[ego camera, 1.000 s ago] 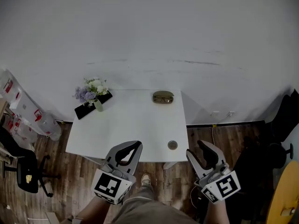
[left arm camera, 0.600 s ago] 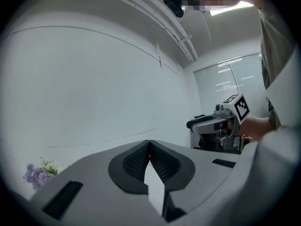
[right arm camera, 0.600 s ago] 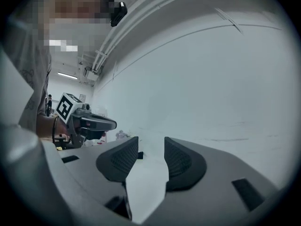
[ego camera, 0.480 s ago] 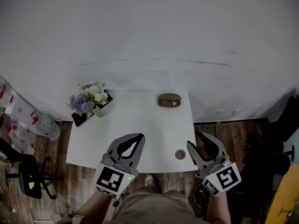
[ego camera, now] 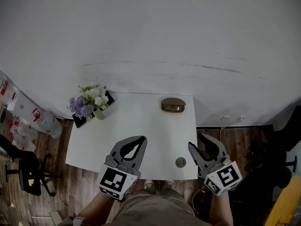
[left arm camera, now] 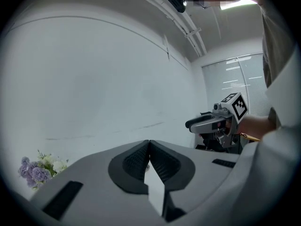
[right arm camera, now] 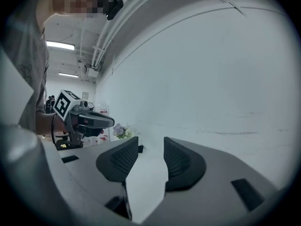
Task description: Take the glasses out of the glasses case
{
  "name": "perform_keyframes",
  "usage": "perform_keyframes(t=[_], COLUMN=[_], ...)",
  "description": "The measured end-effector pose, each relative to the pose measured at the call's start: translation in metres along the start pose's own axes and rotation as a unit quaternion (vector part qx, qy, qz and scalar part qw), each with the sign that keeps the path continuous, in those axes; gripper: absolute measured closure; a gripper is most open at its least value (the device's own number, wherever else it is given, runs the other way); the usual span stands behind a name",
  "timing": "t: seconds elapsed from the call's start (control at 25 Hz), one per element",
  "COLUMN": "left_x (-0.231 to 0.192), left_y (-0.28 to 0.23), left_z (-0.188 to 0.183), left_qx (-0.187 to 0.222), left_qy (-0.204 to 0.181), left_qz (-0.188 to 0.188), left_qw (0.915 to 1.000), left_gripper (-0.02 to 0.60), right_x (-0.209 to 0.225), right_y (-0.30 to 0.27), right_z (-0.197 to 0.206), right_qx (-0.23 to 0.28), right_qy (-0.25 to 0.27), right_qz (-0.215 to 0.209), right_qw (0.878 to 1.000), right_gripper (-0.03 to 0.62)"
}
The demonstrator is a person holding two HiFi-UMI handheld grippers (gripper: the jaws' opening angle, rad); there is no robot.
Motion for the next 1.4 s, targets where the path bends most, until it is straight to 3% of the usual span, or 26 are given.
perform_keyframes(t=[0.28, 0.44, 0.72, 1.04, 1.24, 1.4], left_x=[-0.003, -0.015, -0.045, -0.079, -0.085, -0.09], left_y=[-0.037, -0.073, -0.142, -0.217, -0.254, -0.281], left_z=[0.001, 0.002, 0.017, 0.078, 0.13, 0.172], left_qx=[-0.014, -0.018, -0.028, -0.073, -0.124, -0.148], left_qy=[-0.005, -0.032, -0.031, 0.0, -0.045, -0.008], left_qz=[-0.014, -0.015, -0.015, -0.012, -0.01, 0.012], left_qw=[0.9998, 0.9992, 0.999, 0.9973, 0.9912, 0.9889], left_gripper=[0.565, 0.565, 0.565, 0.565, 0.565, 0.565], right_x=[0.042, 0.07, 0.116, 0.141, 0.143, 0.151], right_y=[-0.033, -0.065, -0.125, -0.204, -0.235, -0.256], right_z=[0.004, 0.006, 0.03, 0.103, 0.151, 0.194], right_qx=[-0.014, -0.021, -0.049, -0.116, -0.164, -0.196], right_qy=[0.007, 0.021, 0.019, -0.005, 0.009, -0.014], right_qz=[-0.035, -0.05, -0.072, -0.11, -0.126, -0.131], right_qw=[0.999, 0.998, 0.996, 0.987, 0.978, 0.972], right_gripper=[0.421, 0.421, 0.421, 0.421, 0.423, 0.424])
Point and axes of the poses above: the fingertips, and each gripper's own axes: y backward along the fingers, x to its right, z out of its underside, the point moved 9 cm from there along y, backward along the fingers, and after that the axes turned 1 degree about z, right-handed, at the moved point
